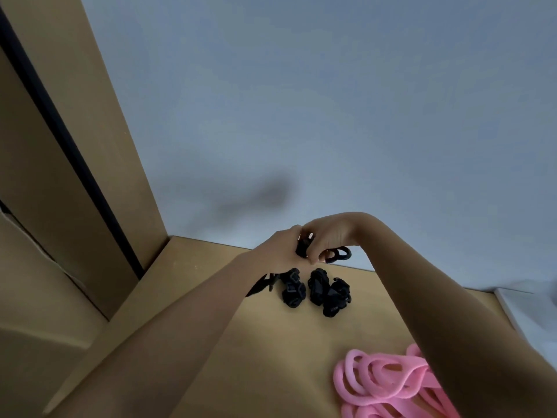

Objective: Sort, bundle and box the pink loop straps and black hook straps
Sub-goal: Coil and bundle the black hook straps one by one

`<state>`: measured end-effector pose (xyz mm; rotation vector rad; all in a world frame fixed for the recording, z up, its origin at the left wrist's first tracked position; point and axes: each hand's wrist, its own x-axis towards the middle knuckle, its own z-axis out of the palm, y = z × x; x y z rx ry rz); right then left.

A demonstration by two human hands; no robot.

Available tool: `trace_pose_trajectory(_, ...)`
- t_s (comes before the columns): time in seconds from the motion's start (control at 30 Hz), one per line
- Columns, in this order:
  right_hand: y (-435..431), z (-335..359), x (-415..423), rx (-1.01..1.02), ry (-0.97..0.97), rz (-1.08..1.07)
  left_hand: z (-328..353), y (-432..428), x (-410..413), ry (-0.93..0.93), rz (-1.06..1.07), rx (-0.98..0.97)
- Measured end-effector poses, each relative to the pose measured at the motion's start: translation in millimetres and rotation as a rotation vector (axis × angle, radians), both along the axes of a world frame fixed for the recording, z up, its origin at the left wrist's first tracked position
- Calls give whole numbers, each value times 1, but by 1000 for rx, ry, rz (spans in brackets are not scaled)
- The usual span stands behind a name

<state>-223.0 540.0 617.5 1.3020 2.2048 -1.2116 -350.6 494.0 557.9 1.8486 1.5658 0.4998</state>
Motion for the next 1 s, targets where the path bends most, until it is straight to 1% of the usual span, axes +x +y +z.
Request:
trace_pose_trajectory(0.1,7,-1,11,-12,95,-141,-2,5,-5,34,32,6)
trace_pose_trajectory(0.17,9,-1,17,63,60,-173,-5,5,-10,38,61,21)
trace_pose_trajectory(0.23,8,-3,18,146,29,-179,-7,5,-12,-5,85,-2)
trace_pose_trajectory(0.33,7,-9,14,208,30,-195,-5,4,-8,-118,115,-53)
trace_pose_trajectory(0.4,9,-13,11,262,-30,-180,-2,4,-7,-217,128,-92)
trace_pose_trajectory(0.43,9,-15,10,303,-71,-164,1,4,-6,-237,117,-117)
trace_pose_trajectory(0.53,10,-18,4,464,-179,-91,5,5,0,-171,63,-172)
trace_pose_trajectory(0.6,8,-17,0,570,-241,-40,5,5,6,-133,70,-176)
trace_pose_trajectory(0.73,0,-14,-2,672,-363,4,1,7,12,-75,98,-158)
trace_pose_trajectory(0.8,-5,-15,-3,751,-443,23,1,7,14,-78,91,-178)
trace_pose_trajectory(0.9,-11,-15,-6,824,-531,42,2,7,18,-145,96,-213)
trace_pose_trajectory(0.93,-11,-14,-6,807,-501,29,2,7,19,-151,98,-203)
trace_pose_trajectory(0.97,-9,-12,-4,749,-421,-7,2,7,19,-157,103,-192)
trace_pose_trajectory(1.0,-7,-9,0,642,-283,-64,1,7,19,-173,117,-179)
